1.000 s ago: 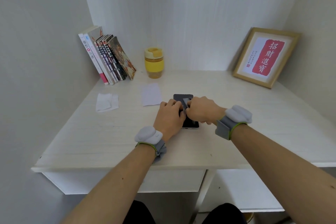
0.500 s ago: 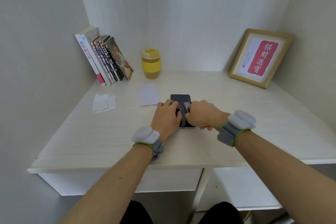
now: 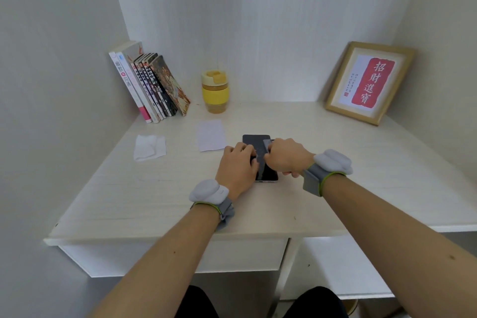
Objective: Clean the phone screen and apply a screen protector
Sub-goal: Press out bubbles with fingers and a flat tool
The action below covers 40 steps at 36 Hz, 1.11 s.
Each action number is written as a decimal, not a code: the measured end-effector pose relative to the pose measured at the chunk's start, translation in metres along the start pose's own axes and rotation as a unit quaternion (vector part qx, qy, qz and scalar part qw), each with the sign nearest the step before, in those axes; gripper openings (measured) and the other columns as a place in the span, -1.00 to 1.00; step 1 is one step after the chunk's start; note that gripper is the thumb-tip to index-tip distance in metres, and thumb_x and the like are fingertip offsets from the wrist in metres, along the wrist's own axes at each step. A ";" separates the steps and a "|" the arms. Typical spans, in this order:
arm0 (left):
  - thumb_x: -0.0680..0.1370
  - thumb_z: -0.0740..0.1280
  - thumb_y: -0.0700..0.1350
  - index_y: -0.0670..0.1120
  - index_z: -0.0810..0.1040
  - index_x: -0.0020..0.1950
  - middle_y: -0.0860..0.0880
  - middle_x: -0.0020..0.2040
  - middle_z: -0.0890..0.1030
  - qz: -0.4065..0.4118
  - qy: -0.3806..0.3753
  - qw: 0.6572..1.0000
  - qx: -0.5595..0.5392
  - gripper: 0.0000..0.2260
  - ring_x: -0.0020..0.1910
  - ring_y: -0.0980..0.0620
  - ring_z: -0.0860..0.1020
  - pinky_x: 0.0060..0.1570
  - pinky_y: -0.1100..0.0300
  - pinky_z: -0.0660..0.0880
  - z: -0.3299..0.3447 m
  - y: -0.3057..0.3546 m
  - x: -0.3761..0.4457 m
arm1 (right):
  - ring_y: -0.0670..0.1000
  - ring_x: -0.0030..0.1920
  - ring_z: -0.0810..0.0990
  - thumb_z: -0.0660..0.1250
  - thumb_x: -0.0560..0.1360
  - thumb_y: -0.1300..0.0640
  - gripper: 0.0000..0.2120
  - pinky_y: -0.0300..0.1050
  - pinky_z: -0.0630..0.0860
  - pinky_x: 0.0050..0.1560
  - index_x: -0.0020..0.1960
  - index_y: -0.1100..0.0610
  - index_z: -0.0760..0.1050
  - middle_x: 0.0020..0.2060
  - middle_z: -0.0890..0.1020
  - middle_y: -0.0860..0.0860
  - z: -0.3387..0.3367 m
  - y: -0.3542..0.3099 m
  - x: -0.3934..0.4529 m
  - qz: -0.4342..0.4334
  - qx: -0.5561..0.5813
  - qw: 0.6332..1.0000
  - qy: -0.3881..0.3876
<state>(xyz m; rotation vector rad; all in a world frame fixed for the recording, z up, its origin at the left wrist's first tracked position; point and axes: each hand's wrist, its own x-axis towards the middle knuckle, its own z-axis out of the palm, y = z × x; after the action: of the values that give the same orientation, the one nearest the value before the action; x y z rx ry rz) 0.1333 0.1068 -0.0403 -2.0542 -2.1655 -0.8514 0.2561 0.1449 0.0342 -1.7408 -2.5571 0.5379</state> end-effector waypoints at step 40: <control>0.62 0.16 -0.09 -0.11 0.50 0.19 -0.03 0.26 0.48 -0.026 -0.040 0.998 -0.045 -0.78 0.18 -0.11 0.37 0.16 0.20 0.28 -0.009 0.003 -0.001 | 0.05 -0.35 0.52 0.14 0.53 0.23 -0.49 -0.25 0.39 -0.48 0.47 -0.01 0.34 -0.07 0.57 0.11 -0.023 0.029 0.010 -0.011 0.040 0.998 -0.038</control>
<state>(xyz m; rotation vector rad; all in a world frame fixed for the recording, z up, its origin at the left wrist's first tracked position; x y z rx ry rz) 0.1333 0.1016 -0.0316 -2.1165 -2.2717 -0.9048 0.2825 0.1701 0.0457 -1.6973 -2.5613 0.7102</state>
